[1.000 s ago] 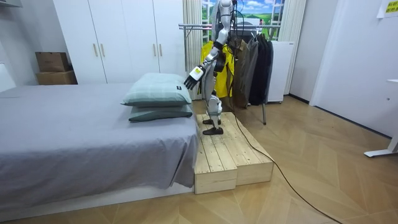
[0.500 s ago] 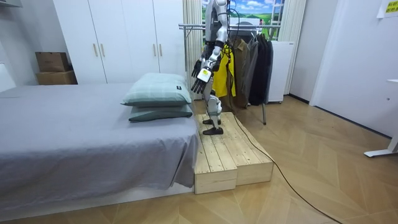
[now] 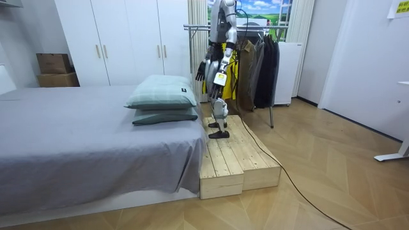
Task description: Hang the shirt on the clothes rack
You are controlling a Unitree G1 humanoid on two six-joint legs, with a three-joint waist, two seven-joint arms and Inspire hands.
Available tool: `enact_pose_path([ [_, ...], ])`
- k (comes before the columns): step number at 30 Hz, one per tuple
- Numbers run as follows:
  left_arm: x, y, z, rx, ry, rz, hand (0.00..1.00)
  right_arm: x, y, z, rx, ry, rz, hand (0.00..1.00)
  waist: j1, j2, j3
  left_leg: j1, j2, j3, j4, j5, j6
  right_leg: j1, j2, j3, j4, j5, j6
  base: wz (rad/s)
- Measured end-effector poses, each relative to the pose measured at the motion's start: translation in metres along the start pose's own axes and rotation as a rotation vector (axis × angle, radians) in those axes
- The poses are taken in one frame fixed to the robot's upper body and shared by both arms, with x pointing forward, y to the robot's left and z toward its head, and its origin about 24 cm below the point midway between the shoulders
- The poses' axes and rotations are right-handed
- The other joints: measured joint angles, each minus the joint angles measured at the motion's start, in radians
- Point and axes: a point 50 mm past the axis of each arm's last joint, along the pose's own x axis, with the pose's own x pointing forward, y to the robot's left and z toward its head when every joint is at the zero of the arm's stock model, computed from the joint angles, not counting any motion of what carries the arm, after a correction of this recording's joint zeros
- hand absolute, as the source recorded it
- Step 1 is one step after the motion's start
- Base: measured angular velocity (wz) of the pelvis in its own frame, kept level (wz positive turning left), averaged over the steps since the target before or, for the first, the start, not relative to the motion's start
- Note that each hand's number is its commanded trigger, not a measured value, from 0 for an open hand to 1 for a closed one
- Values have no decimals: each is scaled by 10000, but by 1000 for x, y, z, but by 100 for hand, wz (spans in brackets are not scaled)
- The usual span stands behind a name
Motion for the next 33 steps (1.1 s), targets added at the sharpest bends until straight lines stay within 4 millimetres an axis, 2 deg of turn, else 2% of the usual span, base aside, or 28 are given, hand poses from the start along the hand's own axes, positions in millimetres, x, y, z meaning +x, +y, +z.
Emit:
enact_pose_path([
  [5,-2,-2,-15,191,920,-213,0,-2,-7,-10,-34,345,16,0,-26,121,1,45,-6,30,-9,-1,-28,23,-6,16,-14,-27,-6,-5],
  [9,-5,-6,-25,328,1574,-749,0,-4,-10,-22,206,772,-155,0,-57,132,-3,51,-106,54,-1,48,-61,54,-93,-4,-8,-300,-59,4],
  [15,-8,-15,-29,346,2064,-1412,0,-4,-13,-26,-211,1159,-273,0,-87,238,-83,164,-142,100,-20,79,-36,177,-153,3,23,-380,-22,4],
  [22,-9,-19,-32,429,2517,-1987,0,-4,-11,-26,-1003,1345,-227,0,-281,231,-64,251,-140,69,-94,70,-32,245,-147,11,22,-384,-14,0],
  [27,-11,-27,-32,754,2765,-2566,0,-5,-11,-34,-1428,1943,-318,0,-328,294,0,496,-109,106,-321,66,-35,255,-131,220,150,-391,-6,-8],
  [33,-11,-30,-29,890,2873,-2922,0,-7,-12,-42,-1498,2504,-351,0,-337,298,-1,574,-73,271,-376,66,-35,221,-117,439,172,-423,-35,-11],
])
